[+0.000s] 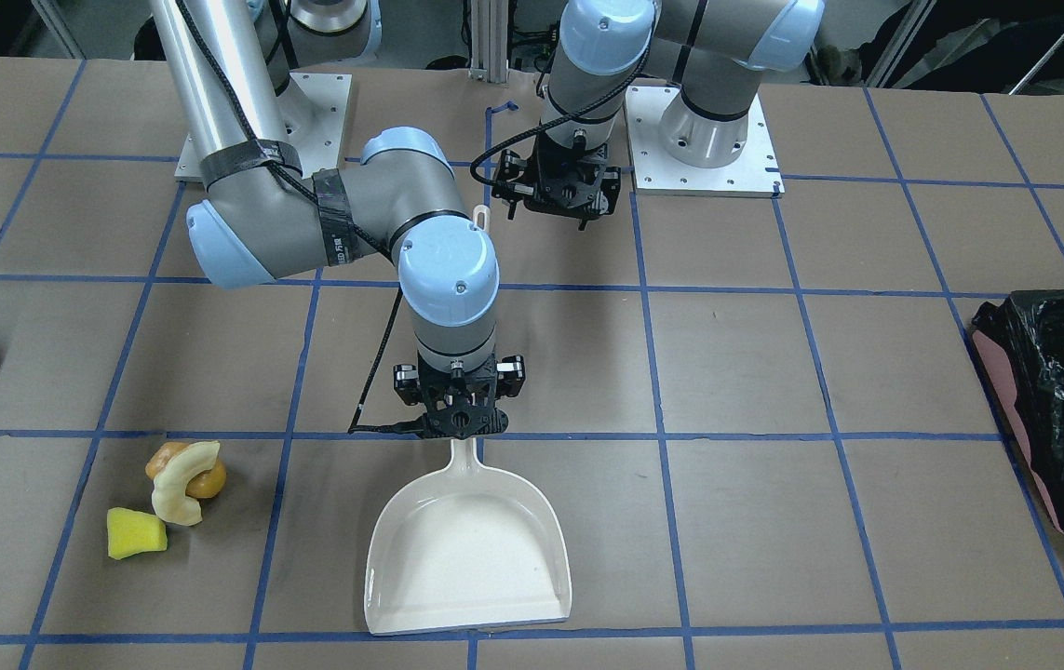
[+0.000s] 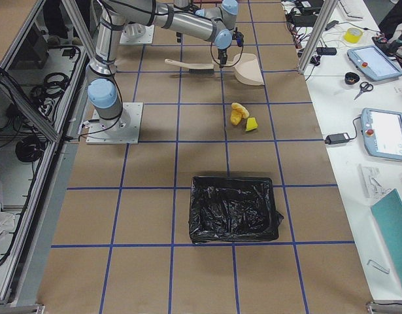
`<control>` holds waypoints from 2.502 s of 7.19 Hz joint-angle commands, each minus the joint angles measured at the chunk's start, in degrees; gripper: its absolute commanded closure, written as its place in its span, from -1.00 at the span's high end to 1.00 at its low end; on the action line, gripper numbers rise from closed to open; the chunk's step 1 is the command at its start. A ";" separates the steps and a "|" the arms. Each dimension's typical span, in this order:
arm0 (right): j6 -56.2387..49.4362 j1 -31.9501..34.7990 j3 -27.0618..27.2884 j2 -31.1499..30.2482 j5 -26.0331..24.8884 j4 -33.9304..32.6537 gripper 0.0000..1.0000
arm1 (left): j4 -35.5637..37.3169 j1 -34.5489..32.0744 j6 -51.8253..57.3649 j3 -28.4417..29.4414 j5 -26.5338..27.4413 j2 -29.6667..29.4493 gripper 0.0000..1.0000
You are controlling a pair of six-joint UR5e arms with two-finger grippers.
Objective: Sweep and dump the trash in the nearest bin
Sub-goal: 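Grasp the dustpan handle with the right gripper while the left gripper grasps the brush handle, then carry the dustpan with the right gripper beside the trash items while lifting the brush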
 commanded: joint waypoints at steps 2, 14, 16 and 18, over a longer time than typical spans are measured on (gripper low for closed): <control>0.23 0.00 0.52 0.30 0.21 -0.48 0.21 | 6.74 -4.84 -5.06 -0.97 -0.33 -4.18 0.95; -6.84 -9.11 -4.57 -4.61 -1.02 -1.90 -0.48 | 12.40 -10.57 -12.81 -1.23 -0.50 -12.28 -0.18; -19.65 -17.01 -4.58 -8.21 -1.28 4.14 -0.48 | 12.48 -10.57 -12.81 -1.32 -0.76 -12.64 -0.24; -35.46 -22.74 -4.32 -11.55 -7.06 8.11 -0.48 | 12.39 -10.57 -12.81 -1.23 -0.59 -13.25 0.08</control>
